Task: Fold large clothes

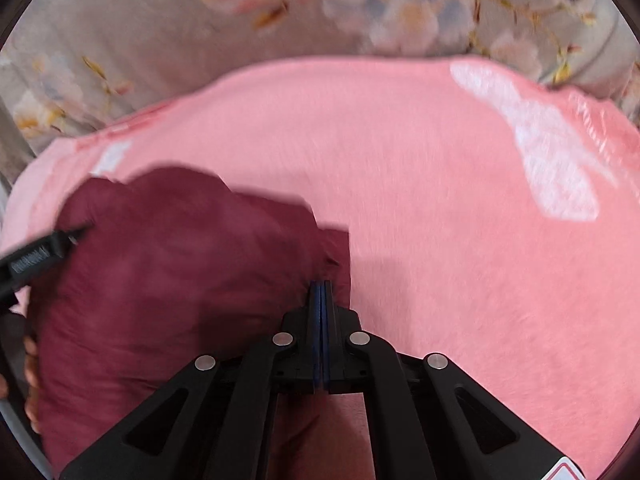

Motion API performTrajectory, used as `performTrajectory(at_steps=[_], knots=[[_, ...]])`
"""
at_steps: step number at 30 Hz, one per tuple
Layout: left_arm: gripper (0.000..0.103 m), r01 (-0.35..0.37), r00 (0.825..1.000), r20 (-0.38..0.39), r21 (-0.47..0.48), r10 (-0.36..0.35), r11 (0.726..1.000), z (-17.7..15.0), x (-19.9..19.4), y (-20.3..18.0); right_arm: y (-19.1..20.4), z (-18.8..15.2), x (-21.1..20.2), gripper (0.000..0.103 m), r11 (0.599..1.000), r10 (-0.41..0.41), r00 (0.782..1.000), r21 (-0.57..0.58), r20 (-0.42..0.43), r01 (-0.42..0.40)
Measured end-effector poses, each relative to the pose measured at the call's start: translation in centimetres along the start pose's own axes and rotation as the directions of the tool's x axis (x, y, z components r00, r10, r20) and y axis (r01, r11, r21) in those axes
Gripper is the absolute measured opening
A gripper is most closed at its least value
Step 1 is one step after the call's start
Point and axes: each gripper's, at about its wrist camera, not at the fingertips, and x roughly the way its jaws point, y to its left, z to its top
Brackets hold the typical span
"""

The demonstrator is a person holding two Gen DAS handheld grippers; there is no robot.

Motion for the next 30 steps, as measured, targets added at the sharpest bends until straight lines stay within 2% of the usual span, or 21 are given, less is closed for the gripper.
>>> performTrajectory(at_steps=[3, 5, 8, 9, 10, 11, 12, 13, 15, 17, 23, 30], knots=[[0.098, 0.012, 1.000, 0.011, -0.013, -0.012, 1.000, -0.4, 0.8, 0.2, 0.0, -0.5, -0.2, 0.000, 1.000, 0.005, 0.999, -0.019, 0.042, -0.004], [0.098, 0.007, 1.000, 0.019, -0.007, -0.007, 1.000, -0.5, 1.0, 0.1, -1.2, 0.1, -1.9, 0.000, 0.999, 0.015, 0.996, 0.043, 0.088, -0.018], [0.098, 0.002, 1.000, 0.029, 0.003, -0.002, 1.000, -0.5, 1.0, -0.1, -2.1, 1.5, -7.6, 0.000, 0.995, 0.028, 0.967, 0.082, 0.254, -0.050], [0.098, 0.001, 1.000, 0.031, 0.004, -0.001, 1.000, -0.5, 1.0, -0.2, -1.8, 2.4, -9.4, 0.001, 0.994, 0.067, 0.958, 0.064, 0.278, -0.089], [0.098, -0.001, 0.999, 0.033, 0.005, 0.001, 1.000, -0.5, 1.0, -0.2, -1.2, 3.0, -9.9, 0.004, 0.992, 0.110, 0.960, 0.030, 0.259, -0.122], [0.098, -0.006, 0.999, 0.035, 0.008, 0.006, 1.000, -0.6, 1.0, -0.3, 0.1, 3.7, -9.5, 0.005, 0.986, 0.168, 0.967, -0.030, 0.189, -0.165], [0.098, -0.010, 0.999, 0.037, 0.010, 0.010, 1.000, -0.6, 1.0, -0.4, 0.8, 3.9, -8.8, 0.005, 0.981, 0.192, 0.971, -0.053, 0.143, -0.186], [0.098, -0.019, 0.999, 0.040, 0.016, 0.018, 1.000, -0.6, 1.0, -0.6, 1.4, 3.9, -7.6, 0.004, 0.982, 0.186, 0.978, -0.059, 0.099, -0.181], [0.098, -0.027, 0.999, 0.042, 0.023, 0.026, 0.999, -0.6, 1.0, -0.7, 2.1, 3.4, -5.1, 0.003, 0.990, 0.123, 0.992, -0.067, 0.037, -0.121], [0.098, -0.022, 0.999, 0.043, 0.022, 0.021, 1.000, -0.7, 1.0, -0.6, 1.9, 2.7, -2.7, 0.003, 0.990, 0.138, 0.990, -0.033, -0.027, -0.139], [0.098, -0.028, 0.998, 0.058, 0.027, 0.026, 0.999, -0.9, 1.2, -0.7, 2.7, 1.1, -0.6, 0.000, 0.993, 0.089, 0.996, -0.071, -0.026, -0.091], [0.098, -0.025, 0.997, 0.073, 0.029, 0.023, 0.999, -1.1, 1.4, -0.8, 2.8, 0.3, 0.5, 0.000, 0.991, 0.077, 0.997, -0.110, 0.014, -0.075]])
